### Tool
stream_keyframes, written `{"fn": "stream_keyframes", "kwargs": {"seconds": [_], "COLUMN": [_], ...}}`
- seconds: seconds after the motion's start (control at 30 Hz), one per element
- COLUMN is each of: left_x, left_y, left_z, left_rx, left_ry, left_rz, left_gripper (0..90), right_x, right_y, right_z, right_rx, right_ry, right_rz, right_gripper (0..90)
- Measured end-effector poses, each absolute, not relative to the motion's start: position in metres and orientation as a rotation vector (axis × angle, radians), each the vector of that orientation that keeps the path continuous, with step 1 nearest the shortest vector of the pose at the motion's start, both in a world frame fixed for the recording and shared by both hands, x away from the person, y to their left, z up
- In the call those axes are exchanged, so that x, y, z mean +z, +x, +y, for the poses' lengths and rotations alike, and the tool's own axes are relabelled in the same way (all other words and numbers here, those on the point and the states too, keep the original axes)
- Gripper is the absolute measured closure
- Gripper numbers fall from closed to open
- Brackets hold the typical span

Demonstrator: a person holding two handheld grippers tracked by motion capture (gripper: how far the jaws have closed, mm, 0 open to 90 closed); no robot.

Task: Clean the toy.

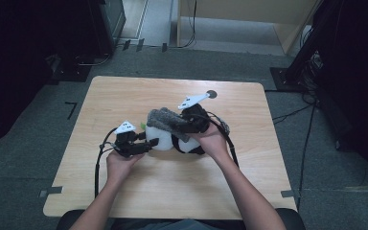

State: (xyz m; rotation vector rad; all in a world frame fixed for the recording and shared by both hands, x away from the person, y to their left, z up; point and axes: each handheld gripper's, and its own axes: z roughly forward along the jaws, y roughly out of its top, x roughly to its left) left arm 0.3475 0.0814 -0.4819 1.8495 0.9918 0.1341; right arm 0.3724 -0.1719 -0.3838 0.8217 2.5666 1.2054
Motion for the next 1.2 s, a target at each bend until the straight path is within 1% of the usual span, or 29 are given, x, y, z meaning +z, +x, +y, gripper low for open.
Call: {"fn": "stream_keyframes", "kwargs": {"seconds": [0.07, 0.13, 0.23, 0.27, 0.4, 0.47, 0.57, 0.63, 0.9, 1.2], "left_x": [-0.482, -0.483, -0.482, -0.482, -0.481, -0.481, -0.480, -0.480, -0.480, -0.480], "left_y": [0.347, 0.347, 0.346, 0.345, 0.344, 0.344, 0.344, 0.344, 0.344, 0.344], "left_z": [0.081, 0.081, 0.080, 0.080, 0.078, 0.078, 0.078, 0.077, 0.077, 0.077], "left_rx": [0.137, 0.142, 0.153, 0.158, 0.168, 0.170, 0.178, 0.178, 0.195, 0.192], "left_ry": [1.847, 1.840, 1.840, 1.840, 1.842, 1.843, 1.840, 1.840, 1.855, 1.852], "left_rz": [0.993, 0.995, 0.994, 0.994, 1.000, 1.001, 0.999, 1.004, 1.004, 1.008], "left_gripper": [41.6, 41.6, 41.9, 42.1, 42.3, 42.3, 42.3, 42.2, 42.1, 42.3], "right_x": [-0.387, -0.391, -0.393, -0.394, -0.397, -0.397, -0.397, -0.400, -0.396, -0.388], "right_y": [0.373, 0.374, 0.377, 0.378, 0.376, 0.375, 0.374, 0.373, 0.367, 0.366], "right_z": [-0.164, -0.158, -0.151, -0.149, -0.137, -0.134, -0.132, -0.130, -0.142, -0.184], "right_rx": [1.188, 1.191, 1.198, 1.202, 1.179, 1.172, 1.216, 1.157, 1.071, 1.138], "right_ry": [0.796, 0.774, 0.780, 0.780, 0.748, 0.730, 0.731, 0.704, 0.705, 0.792], "right_rz": [2.576, 2.571, 2.555, 2.549, 2.561, 2.566, 2.593, 2.599, 2.588, 2.553], "right_gripper": [69.6, 61.4, 57.1, 57.3, 70.5, 72.4, 72.3, 71.4, 74.4, 74.4]}}
